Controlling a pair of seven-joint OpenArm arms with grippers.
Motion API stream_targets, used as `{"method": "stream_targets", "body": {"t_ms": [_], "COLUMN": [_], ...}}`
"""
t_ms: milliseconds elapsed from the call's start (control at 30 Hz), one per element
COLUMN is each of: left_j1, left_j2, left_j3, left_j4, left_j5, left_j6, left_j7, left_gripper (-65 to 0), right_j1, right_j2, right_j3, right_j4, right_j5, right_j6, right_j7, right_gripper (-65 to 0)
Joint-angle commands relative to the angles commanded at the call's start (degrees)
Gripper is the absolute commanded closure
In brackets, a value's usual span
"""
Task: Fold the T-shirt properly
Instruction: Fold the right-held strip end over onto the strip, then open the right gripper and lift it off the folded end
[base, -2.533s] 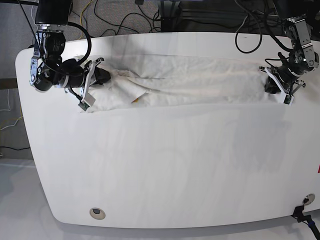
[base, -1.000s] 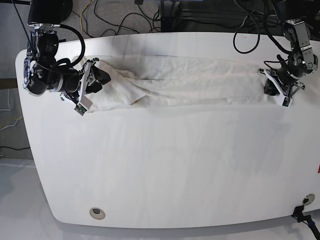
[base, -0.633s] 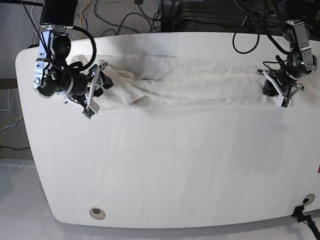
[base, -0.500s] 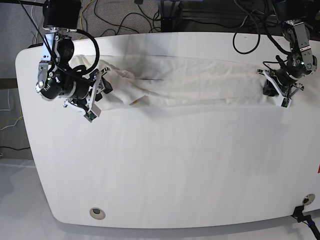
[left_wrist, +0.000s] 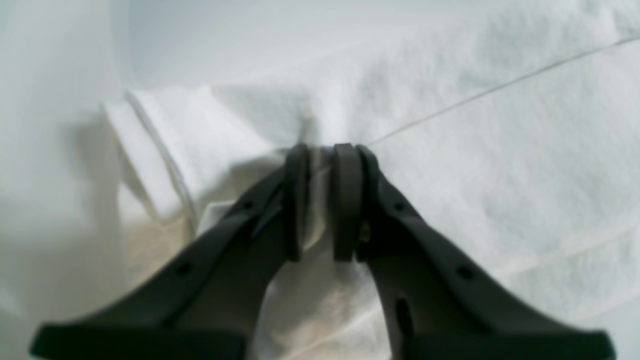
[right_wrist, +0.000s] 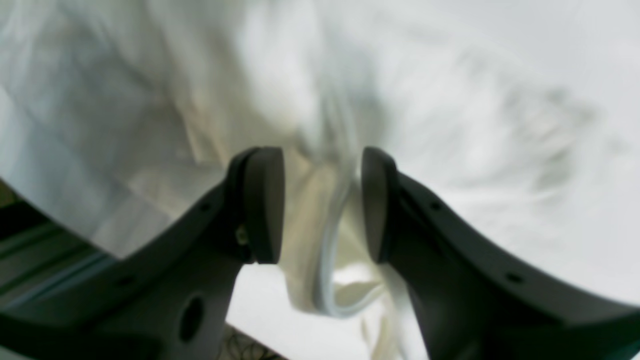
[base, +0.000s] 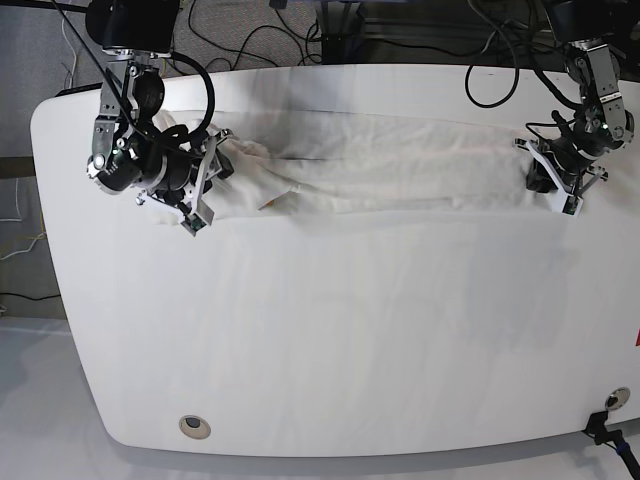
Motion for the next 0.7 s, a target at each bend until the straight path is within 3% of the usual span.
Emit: {"method": "stream_targets", "body": {"t_ms": [367, 433, 533, 700], "left_j1": [0.2, 0.2, 0.2, 0.2], "left_j2": [0.0, 0.0, 0.0, 0.0], "left_j3": [0.0, -0.1, -0.1, -0.1], "left_j4": [0.0, 0.0, 0.0, 0.0], "left_j5": [0.0, 0.0, 0.0, 0.0], "left_j6": [0.0, 0.0, 0.0, 0.0], "left_j7": [0.0, 0.0, 0.0, 0.0], "left_gripper": [-8.8, -8.8, -8.8, -8.8], "right_j1": [-0.9, -0.8, -0.7, -0.6], "right_j2": [-0.1, -0.2, -1.1, -1.8], "right_j3": [0.1, 0.1, 0.1, 0.1], "right_j4": [0.3, 0.3, 0.3, 0.4], "right_j5": [0.4, 0.4, 0.4, 1.5], "right_j6": [0.00, 0.09, 0.09, 0.18], "right_j7": [0.0, 0.0, 0.0, 0.0], "right_gripper": [-24.0, -17.9, 0.0, 0.0]}}
